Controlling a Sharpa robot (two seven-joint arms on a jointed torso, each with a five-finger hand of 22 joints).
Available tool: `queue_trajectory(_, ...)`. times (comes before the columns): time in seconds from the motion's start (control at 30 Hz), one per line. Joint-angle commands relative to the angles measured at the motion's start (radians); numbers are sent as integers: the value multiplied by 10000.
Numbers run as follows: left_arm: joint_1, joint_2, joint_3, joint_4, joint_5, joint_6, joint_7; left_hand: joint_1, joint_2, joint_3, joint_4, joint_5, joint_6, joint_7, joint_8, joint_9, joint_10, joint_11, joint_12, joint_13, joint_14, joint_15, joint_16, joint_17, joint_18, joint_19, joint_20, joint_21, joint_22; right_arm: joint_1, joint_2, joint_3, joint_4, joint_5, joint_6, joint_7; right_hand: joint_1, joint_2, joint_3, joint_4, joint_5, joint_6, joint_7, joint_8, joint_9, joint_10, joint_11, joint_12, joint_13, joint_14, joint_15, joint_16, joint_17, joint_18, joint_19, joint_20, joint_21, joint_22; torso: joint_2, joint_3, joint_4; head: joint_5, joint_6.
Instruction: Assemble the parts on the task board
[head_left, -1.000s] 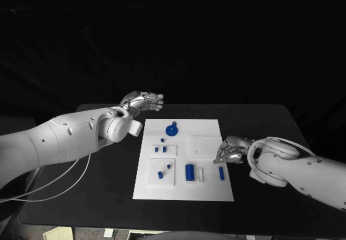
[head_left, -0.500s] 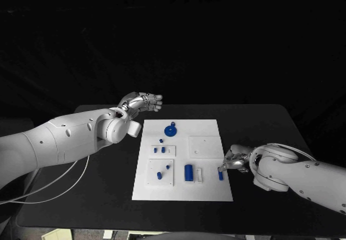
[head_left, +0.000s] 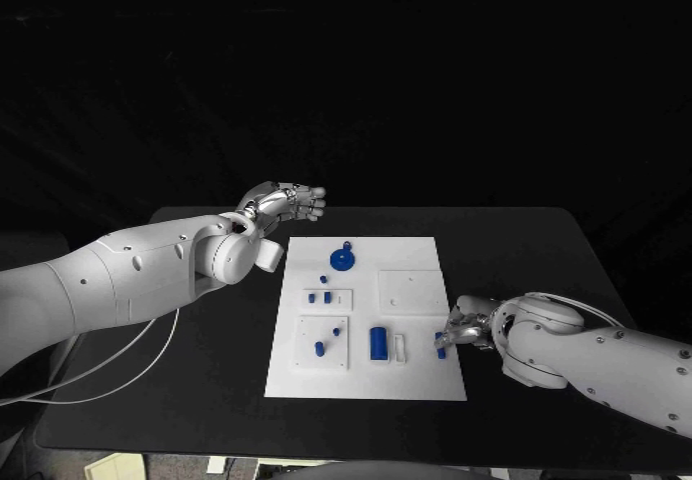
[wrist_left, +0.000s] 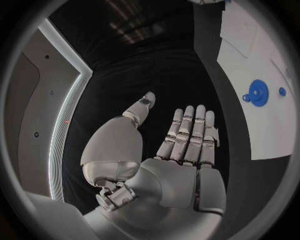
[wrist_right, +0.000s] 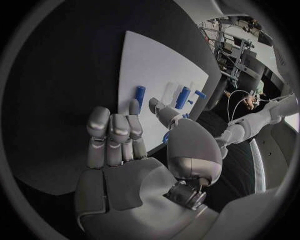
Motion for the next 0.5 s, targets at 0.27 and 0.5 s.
queue_trajectory(0.27, 14, 9, 7, 43, 32, 84, 57, -19, -65, 0, 84, -62, -22, 167, 60, -14, 7, 11, 28, -11, 33, 1, -57, 10, 197, 67, 26, -65, 17, -211, 312, -78, -115, -1793, 239, -279, -265, -51, 122, 198, -90, 125, -35, -31, 46, 428, -150, -74, -70, 23, -87, 9, -1, 485, 56, 6, 0, 110, -1, 1, -10, 28, -23)
queue_trajectory(0.5, 14, 15, 7, 38, 32, 108, 41, -22, -65, -2, 87, -63, -22, 167, 61, -15, 5, 12, 27, -12, 32, 2, -59, 11, 196, 67, 26, -68, 21, -400, 694, -177, -278, -3236, 266, -325, -272, -404, 424, 608, -124, 203, -75, -68, 121, 428, -190, -136, -135, 23, -131, 14, 2, 485, 108, -44, -4, 88, -4, 6, -4, 23, -32)
